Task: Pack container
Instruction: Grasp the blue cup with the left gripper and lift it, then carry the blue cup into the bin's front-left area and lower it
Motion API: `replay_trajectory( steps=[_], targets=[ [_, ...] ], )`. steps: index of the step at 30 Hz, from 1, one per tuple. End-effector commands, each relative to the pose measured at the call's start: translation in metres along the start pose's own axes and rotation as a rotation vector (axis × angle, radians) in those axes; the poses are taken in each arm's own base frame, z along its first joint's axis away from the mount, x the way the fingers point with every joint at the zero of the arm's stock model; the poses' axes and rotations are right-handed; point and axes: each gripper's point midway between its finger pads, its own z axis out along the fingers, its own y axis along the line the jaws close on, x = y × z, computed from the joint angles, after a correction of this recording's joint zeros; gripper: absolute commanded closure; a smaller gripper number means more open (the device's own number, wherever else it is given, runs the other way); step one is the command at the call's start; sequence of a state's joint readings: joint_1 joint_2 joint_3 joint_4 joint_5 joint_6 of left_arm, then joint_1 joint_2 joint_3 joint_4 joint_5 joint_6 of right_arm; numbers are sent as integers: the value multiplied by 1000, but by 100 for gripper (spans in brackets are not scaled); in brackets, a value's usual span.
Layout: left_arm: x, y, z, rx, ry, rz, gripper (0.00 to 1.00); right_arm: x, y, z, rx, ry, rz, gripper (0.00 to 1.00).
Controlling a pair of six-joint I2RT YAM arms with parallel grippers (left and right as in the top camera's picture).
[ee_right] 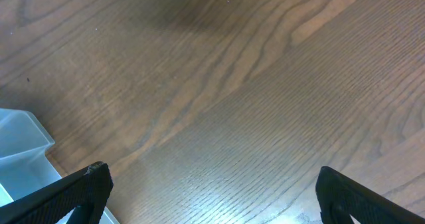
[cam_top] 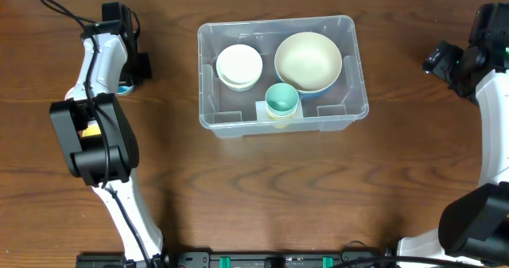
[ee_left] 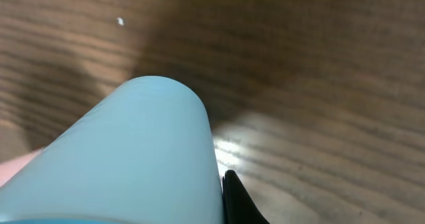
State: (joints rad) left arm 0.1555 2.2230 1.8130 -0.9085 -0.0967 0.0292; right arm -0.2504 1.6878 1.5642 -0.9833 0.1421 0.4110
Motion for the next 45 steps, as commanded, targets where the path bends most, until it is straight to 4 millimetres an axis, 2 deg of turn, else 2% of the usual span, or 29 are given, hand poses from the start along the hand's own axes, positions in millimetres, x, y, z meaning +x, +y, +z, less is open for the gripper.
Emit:
replay_trajectory(
  steps=[1,6,12,17,20,22,26,30,45],
  targets=[
    [6,-4,-14,11,11,-40,94,-2,-2,-1,5,-4,19,1],
    [1,-16,-62,32,-64,-127,94,-2,-2,-1,5,-4,19,1],
    [8,-65,-145,203,-188,-47,94,-2,-2,-1,5,-4,19,1],
    [38,-123,-219,353,-278,94,94,-2,-2,-1,5,-4,19,1],
    [66,-159,-248,393,-304,236,94,-2,-2,-1,5,-4,19,1],
    [88,-183,-256,407,-295,349,94,-2,-2,-1,5,-4,19,1],
    [121,-211,-250,358,-241,480,94,-2,-2,-1,5,-4,19,1],
    [138,-225,-231,310,-188,544,94,-2,-2,-1,5,-4,19,1],
    [163,-238,-128,189,95,592,94,-2,-2,-1,5,-4,19,1]
  ],
)
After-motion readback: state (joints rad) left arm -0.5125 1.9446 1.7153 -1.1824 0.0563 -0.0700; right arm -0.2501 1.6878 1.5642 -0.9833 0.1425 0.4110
